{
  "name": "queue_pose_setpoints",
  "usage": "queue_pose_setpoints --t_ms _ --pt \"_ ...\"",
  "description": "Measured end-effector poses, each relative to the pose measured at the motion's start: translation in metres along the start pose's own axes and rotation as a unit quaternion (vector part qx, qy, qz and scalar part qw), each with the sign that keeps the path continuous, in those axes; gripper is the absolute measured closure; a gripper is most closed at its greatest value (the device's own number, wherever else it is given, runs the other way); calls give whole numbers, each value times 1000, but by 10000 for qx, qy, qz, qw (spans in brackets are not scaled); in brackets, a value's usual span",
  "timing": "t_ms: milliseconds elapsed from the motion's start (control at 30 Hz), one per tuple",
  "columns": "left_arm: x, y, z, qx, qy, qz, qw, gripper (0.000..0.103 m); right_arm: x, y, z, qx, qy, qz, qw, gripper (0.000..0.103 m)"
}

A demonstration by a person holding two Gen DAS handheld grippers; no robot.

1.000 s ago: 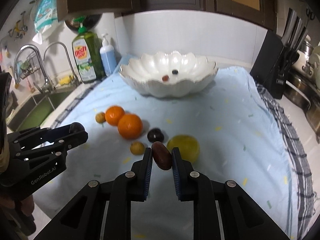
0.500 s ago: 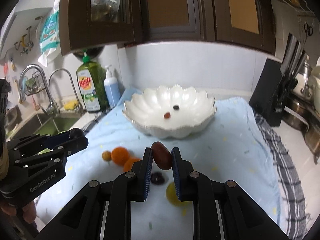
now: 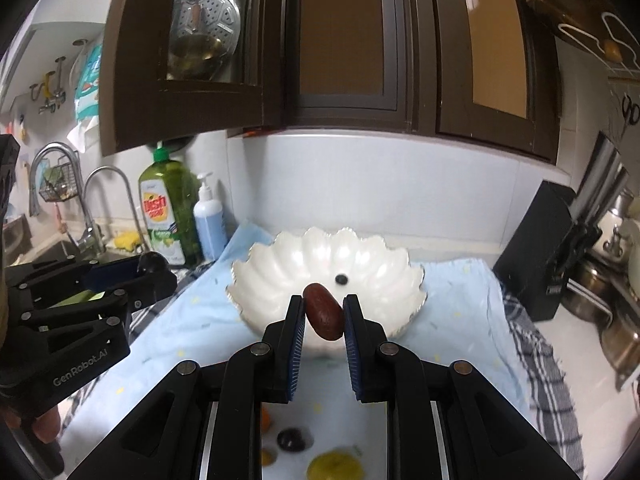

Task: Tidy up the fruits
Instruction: 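Lift both fruits over the white bowl and open both tools to release them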

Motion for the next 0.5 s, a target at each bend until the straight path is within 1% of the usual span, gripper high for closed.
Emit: queue_pose_setpoints --t_ms 133,267,500 --pt "6 12 17 96 146 9 9998 75 6 11 17 102 -143 -86 9998 82" --pt "9 29 33 100 139 -39 9998 75 11 26 27 104 -199 -78 9997 82" --pt "12 70 53 -32 137 -112 9998 75 26 67 33 -102 -109 31 9999 82"
Point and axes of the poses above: each gripper's, at about its wrist camera, not at the fingertips, and y roughly the way its jaws point, x to its right, z to its top, the point moved 8 cm from there along y, roughly the way its jaws point, and after that the axes turned 14 degrees about -y, right-handed, at the moved point
